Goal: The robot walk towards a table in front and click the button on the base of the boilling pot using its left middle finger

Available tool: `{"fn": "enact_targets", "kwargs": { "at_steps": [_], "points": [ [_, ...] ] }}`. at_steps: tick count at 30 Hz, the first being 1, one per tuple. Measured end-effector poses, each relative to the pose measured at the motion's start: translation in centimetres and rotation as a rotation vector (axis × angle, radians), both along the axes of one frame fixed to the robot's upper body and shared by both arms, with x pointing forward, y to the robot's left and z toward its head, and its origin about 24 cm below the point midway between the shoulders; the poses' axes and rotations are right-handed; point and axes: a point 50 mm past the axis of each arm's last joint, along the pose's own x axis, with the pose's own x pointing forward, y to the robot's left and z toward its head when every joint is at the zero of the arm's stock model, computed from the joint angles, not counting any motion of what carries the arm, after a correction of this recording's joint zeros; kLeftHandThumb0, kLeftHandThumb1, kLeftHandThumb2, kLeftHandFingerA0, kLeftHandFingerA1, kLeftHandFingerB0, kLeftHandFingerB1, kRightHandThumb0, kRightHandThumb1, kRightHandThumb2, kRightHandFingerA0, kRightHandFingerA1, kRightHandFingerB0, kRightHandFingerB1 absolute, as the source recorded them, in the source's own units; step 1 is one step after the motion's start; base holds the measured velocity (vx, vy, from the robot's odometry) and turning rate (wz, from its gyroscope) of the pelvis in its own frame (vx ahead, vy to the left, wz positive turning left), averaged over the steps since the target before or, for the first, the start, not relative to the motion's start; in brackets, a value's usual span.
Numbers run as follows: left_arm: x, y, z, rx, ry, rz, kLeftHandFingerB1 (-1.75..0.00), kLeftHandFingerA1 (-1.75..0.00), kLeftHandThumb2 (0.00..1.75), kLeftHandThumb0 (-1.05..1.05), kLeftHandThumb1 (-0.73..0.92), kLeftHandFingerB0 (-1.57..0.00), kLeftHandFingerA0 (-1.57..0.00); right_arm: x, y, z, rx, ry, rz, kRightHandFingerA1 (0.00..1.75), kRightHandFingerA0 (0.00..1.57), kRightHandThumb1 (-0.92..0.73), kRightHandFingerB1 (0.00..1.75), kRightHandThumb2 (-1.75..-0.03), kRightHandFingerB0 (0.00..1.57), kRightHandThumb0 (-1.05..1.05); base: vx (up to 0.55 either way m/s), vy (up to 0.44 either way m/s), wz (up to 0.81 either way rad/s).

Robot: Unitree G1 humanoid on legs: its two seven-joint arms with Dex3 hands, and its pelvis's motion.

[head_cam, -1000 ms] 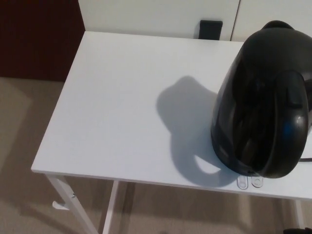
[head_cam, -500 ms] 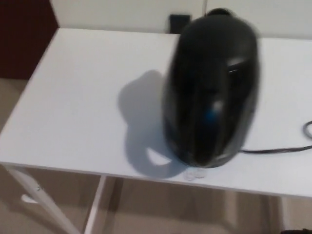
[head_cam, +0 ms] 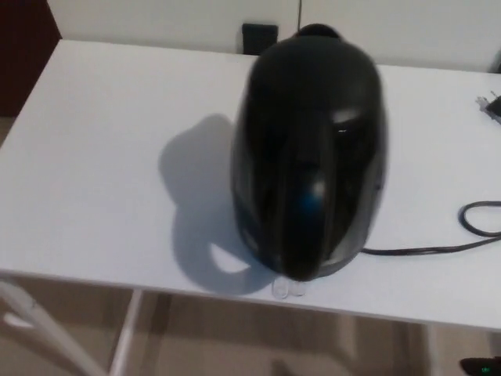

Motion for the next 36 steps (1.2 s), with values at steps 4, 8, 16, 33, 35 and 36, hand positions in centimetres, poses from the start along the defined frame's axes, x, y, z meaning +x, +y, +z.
{"fn": "enact_targets", "kwargs": {
  "at_steps": [4, 8, 16, 33, 35, 36],
  "points": [
    [0.0, 0.1, 0.0, 0.014, 0.005, -0.009, -0.43, -0.51, 0.58, -0.25, 0.39, -0.44, -0.6, -0.1, 0.3, -0.2, 0.008, 0.008, 0.008, 0.44, 0.58, -0.59, 0.36, -0.57, 0.37, -0.26, -0.01, 0.0, 0.06],
    [-0.1, -0.1, 0.0, 0.017, 0.007, -0.019, -0.43, -0.51, 0.59, -0.31, 0.36, -0.4, -0.51, 0.2, 0.3, -0.1, 0.003, 0.002, 0.013, 0.44, 0.59, -0.59, 0.36, -0.58, 0.37, -0.25, 0.0, -0.012, 0.02],
    [-0.1, -3.3, 1.8, 0.051, -0.105, -0.256, -0.43, -0.48, 0.64, -0.44, 0.35, -0.39, -0.49, 0.7, 0.3, 0.0, -0.003, 0.001, 0.017, 0.44, 0.58, -0.58, 0.36, -0.57, 0.36, -0.25, 0.01, -0.026, 0.01],
    [0.1, -11.5, 11.0, 0.133, -0.595, -0.79, -0.32, -0.32, 0.65, -0.84, 0.8, -0.33, -0.35, 1.4, 0.5, 0.2, -0.005, -0.014, 0.032, 0.44, 0.6, -0.58, 0.36, -0.57, 0.37, -0.26, 0.0, 0.0, 0.0],
    [0.4, -12.5, 12.3, 0.142, -0.669, -0.846, -0.32, -0.32, 0.65, -0.84, 0.8, -0.33, -0.35, 1.5, 0.5, 0.2, -0.005, -0.015, 0.032, 0.44, 0.6, -0.58, 0.36, -0.57, 0.37, -0.26, 0.0, 0.0, 0.0],
    [0.4, -13.1, 13.2, 0.148, -0.717, -0.886, -0.32, -0.32, 0.65, -0.84, 0.8, -0.33, -0.35, 1.5, 0.5, 0.3, -0.005, -0.016, 0.032, 0.44, 0.6, -0.58, 0.36, -0.57, 0.37, -0.26, 0.0, 0.0, 0.0]
  ]
}}
